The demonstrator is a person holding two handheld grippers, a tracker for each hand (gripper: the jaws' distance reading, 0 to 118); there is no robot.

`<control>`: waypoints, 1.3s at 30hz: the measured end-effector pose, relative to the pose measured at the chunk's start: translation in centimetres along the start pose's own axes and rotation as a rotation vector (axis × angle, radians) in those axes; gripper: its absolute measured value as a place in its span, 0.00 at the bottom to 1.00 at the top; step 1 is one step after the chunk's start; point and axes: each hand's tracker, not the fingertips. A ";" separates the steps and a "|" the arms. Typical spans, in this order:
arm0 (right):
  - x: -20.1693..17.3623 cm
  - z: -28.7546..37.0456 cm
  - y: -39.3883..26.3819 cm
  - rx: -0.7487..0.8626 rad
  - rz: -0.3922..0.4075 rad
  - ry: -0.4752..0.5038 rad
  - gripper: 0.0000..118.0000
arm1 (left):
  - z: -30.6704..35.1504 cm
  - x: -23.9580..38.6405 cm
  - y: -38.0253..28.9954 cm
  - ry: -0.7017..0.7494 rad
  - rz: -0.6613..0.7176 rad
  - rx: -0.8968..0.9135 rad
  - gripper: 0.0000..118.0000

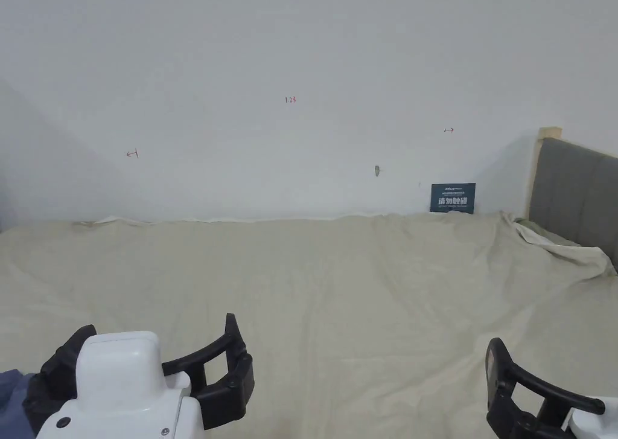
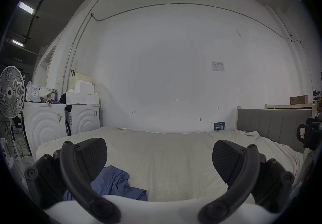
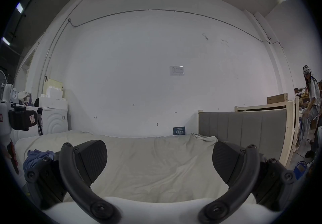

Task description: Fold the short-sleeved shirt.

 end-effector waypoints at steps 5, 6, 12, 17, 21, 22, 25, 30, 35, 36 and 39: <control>0.0 0.2 0.1 0.006 0.003 0.004 1.00 | -0.3 0.0 0.2 -0.005 -0.011 -0.029 1.00; 0.0 0.2 0.1 0.007 0.003 0.003 1.00 | -0.3 0.0 0.2 -0.020 -0.014 -0.031 1.00; 0.0 -0.2 0.2 -0.002 -0.003 0.013 1.00 | -0.1 0.2 0.5 -0.037 -0.019 -0.019 1.00; -0.5 -0.2 0.5 0.015 0.013 0.029 0.99 | -0.2 0.1 0.8 -0.051 0.017 -0.012 1.00; -1.0 -0.3 1.1 0.012 0.022 0.053 0.82 | -0.8 -0.3 1.2 -0.117 0.054 -0.073 0.91; -1.0 -0.2 1.2 0.017 0.016 0.066 0.69 | -0.9 -0.3 1.2 -0.110 0.048 -0.071 0.79; -1.5 -0.4 1.3 0.032 0.034 0.010 0.36 | -0.8 0.3 1.2 -0.019 -0.044 -0.041 0.19; -0.6 -1.0 1.1 -0.021 -0.060 0.061 0.00 | -1.8 -0.1 0.7 -0.051 -0.013 -0.065 0.00; -0.5 -1.0 1.3 -0.038 -0.002 0.002 0.00 | -2.5 -0.6 0.4 -0.077 0.009 -0.097 0.00; -0.3 -1.1 1.5 -0.044 -0.012 0.010 0.00 | -2.6 -0.8 0.5 -0.103 0.014 -0.120 0.00; -0.3 -1.3 2.0 -0.059 -0.015 0.018 0.00 | -2.8 -1.8 0.6 -0.119 0.025 -0.121 0.00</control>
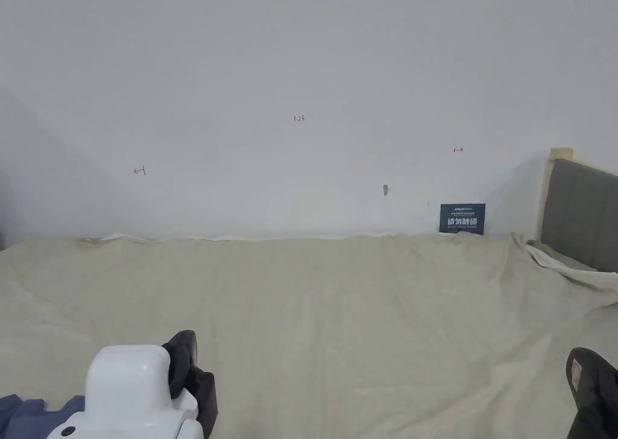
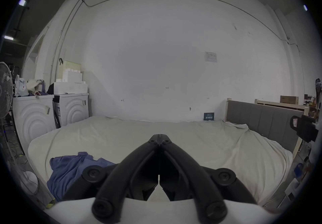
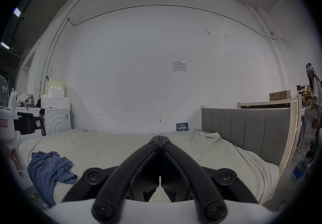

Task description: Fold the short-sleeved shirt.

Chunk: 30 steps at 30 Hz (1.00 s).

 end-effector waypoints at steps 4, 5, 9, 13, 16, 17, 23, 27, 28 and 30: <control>-1.7 -1.8 0.3 -0.025 0.004 0.087 0.00 | 2.0 -3.4 0.5 0.129 0.005 0.021 0.00; -2.7 -2.4 0.3 -0.021 0.004 0.101 0.00 | 2.7 -4.9 0.9 0.149 0.007 0.006 0.00; -8.0 -4.6 0.0 -0.023 -0.051 0.257 0.00 | 6.3 -10.9 1.5 0.350 -0.030 -0.013 0.00; -14.1 -6.0 -0.5 -0.023 -0.050 0.432 0.00 | 10.2 -15.2 1.1 0.532 -0.014 -0.012 0.00; -16.7 -6.3 -0.5 -0.045 -0.061 0.514 0.00 | 11.2 -16.3 0.7 0.541 0.006 -0.031 0.00; -17.1 -6.4 -0.6 -0.052 -0.060 0.524 0.00 | 11.2 -16.4 0.6 0.544 0.007 -0.037 0.00; -16.8 -6.4 -1.6 -0.074 0.041 0.519 0.00 | 8.9 -16.5 0.3 0.488 0.043 -0.069 0.00; -15.2 -6.9 -2.2 -0.121 0.076 0.481 0.00 | 3.3 -18.8 0.9 0.412 0.085 -0.170 0.00; -14.9 -6.9 -2.3 -0.142 0.078 0.466 0.00 | 1.0 -20.1 0.8 0.357 0.112 -0.259 0.00; -14.1 -7.3 -2.7 -0.197 0.065 0.437 0.00 | -4.2 -22.4 -0.1 0.255 0.167 -0.453 0.00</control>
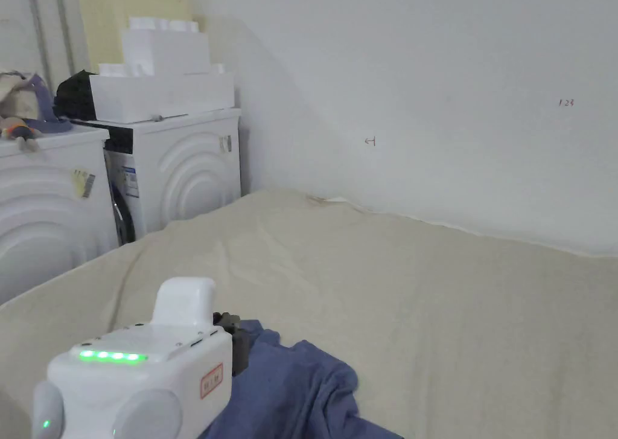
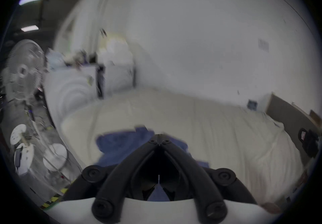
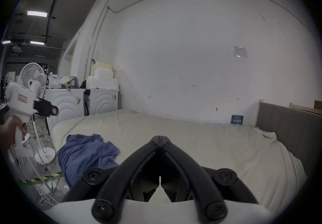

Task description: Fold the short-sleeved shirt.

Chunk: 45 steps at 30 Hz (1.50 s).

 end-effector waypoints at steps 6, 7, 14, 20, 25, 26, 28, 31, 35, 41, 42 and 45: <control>2.8 -0.2 -1.8 -0.125 -0.064 -0.083 0.00 | -16.8 -1.4 -1.4 -0.022 -0.063 -0.476 0.02; 3.2 -0.2 -2.1 -0.142 -0.065 -0.095 0.00 | -19.2 -0.7 -2.3 -0.008 -0.117 -0.531 0.17; 4.6 -1.3 -3.8 -0.243 -0.130 -0.129 0.00 | -26.9 -1.3 -4.2 0.024 -0.021 -0.753 0.94; 3.9 -2.7 -4.8 -0.295 -0.136 -0.100 0.00 | -27.5 -0.6 -7.3 0.033 -0.085 -0.722 1.00; 2.9 -3.6 -5.4 -0.329 -0.123 -0.044 0.00 | -26.3 -0.9 -7.8 0.019 -0.115 -0.646 1.00; 2.7 -3.7 -5.5 -0.335 -0.123 -0.035 0.00 | -26.1 -0.9 -7.8 0.025 -0.110 -0.644 1.00; 2.4 -3.9 -5.9 -0.352 -0.130 -0.017 0.00 | -26.3 -1.3 -8.1 0.034 -0.067 -0.668 1.00; 2.3 -4.2 -6.2 -0.383 -0.133 -0.006 0.00 | -25.3 0.1 -8.3 0.061 -0.086 -0.686 1.00; 2.5 -3.7 -5.7 -0.388 -0.120 -0.009 0.00 | -25.0 0.0 -8.0 0.076 -0.080 -0.698 0.84; 4.4 -2.0 -4.2 -0.288 -0.184 -0.058 0.00 | -22.4 0.1 -6.0 0.065 -0.120 -0.584 0.00; 4.7 -2.0 -4.0 -0.288 -0.182 -0.065 0.00 | -22.2 0.1 -6.3 0.044 -0.119 -0.620 0.00; 5.3 -1.6 -3.5 -0.288 -0.176 -0.089 0.00 | -24.2 -1.1 -6.0 0.057 -0.184 -0.623 0.00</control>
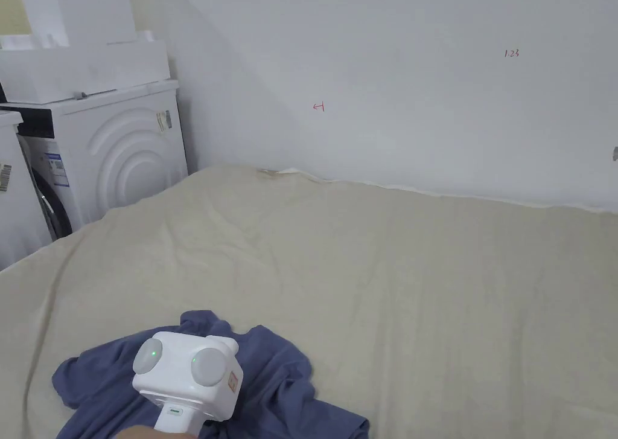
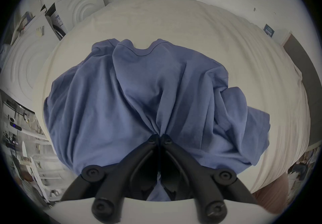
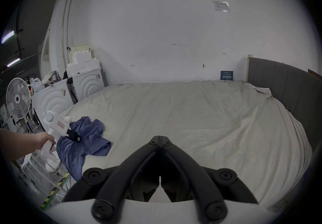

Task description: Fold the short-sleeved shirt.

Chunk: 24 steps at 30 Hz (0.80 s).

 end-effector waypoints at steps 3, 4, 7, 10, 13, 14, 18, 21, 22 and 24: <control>0.0 1.4 0.5 0.024 -0.007 -0.005 0.00 | 3.2 -0.2 0.3 0.074 -0.051 0.108 0.00; 0.1 1.8 0.6 0.032 -0.008 -0.009 0.00 | 4.2 -0.4 0.5 0.075 -0.063 0.134 0.00; 0.6 3.2 0.6 0.070 -0.035 -0.004 0.00 | 7.2 -0.7 0.5 0.007 -0.092 0.099 0.00; 1.0 4.8 1.0 0.127 -0.072 0.008 0.00 | 10.9 -1.1 -0.1 -0.013 -0.099 0.152 0.00; 1.6 6.0 1.4 0.158 -0.069 -0.006 0.00 | 15.9 -2.1 -0.3 -0.067 0.011 0.279 0.00; 1.8 6.3 1.5 0.165 -0.065 -0.008 0.00 | 17.7 -2.5 0.2 -0.097 0.048 0.326 0.00; 2.8 7.7 1.9 0.195 -0.049 -0.031 0.00 | 25.5 -1.8 1.6 -0.110 -0.019 0.510 0.00; 3.7 8.2 2.1 0.216 -0.046 -0.042 0.00 | 31.9 1.0 2.5 -0.158 -0.090 0.619 0.00; 4.0 8.2 2.3 0.224 -0.046 -0.050 0.00 | 33.8 2.2 3.2 -0.194 -0.111 0.665 0.00; 4.7 8.1 2.6 0.231 -0.051 -0.059 0.00 | 37.1 5.0 3.7 -0.268 -0.150 0.721 0.00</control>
